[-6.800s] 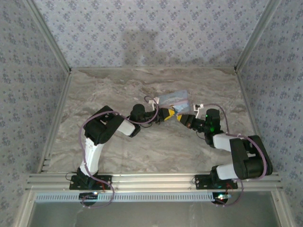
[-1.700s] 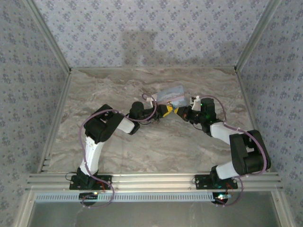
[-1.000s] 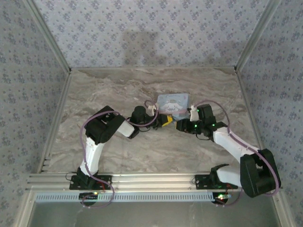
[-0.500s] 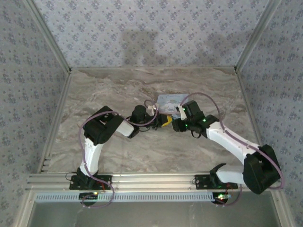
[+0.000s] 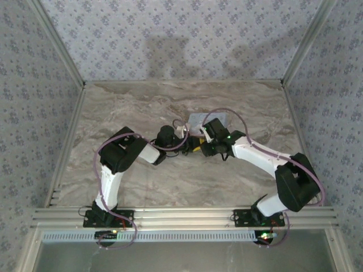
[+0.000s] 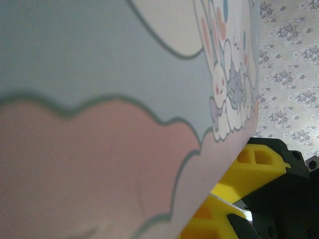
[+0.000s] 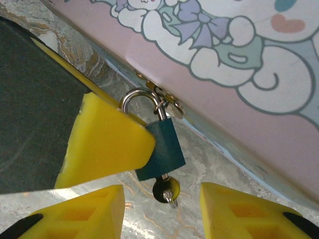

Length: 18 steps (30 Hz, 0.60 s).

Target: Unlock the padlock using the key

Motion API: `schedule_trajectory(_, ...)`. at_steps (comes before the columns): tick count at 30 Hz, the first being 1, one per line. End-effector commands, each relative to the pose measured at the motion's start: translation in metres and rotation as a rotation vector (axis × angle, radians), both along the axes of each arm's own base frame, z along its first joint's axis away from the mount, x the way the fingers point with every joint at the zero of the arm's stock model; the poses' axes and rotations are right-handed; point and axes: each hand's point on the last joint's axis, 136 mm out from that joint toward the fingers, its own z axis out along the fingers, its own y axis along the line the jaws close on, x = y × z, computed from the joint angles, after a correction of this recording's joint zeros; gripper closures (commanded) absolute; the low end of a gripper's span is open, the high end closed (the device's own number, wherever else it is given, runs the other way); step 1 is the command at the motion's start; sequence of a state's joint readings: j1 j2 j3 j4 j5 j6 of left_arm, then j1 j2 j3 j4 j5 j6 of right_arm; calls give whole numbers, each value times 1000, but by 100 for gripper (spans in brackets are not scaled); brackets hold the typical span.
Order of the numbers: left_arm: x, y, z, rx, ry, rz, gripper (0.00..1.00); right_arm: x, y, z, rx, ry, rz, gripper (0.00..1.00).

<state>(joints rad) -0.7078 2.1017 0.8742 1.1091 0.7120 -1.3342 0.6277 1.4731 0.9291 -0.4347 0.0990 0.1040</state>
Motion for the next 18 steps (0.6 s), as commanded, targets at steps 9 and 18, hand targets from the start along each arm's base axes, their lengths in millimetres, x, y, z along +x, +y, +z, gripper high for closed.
schedule_trajectory(9, -3, -1, 37, -85, -52, -36, 100, 15, 1, -3, -113, -48, 31, 65)
schedule_trajectory(18, -4, 1, 33, -71, -50, -38, 100, 7, 16, -11, -63, 25, 92, 100)
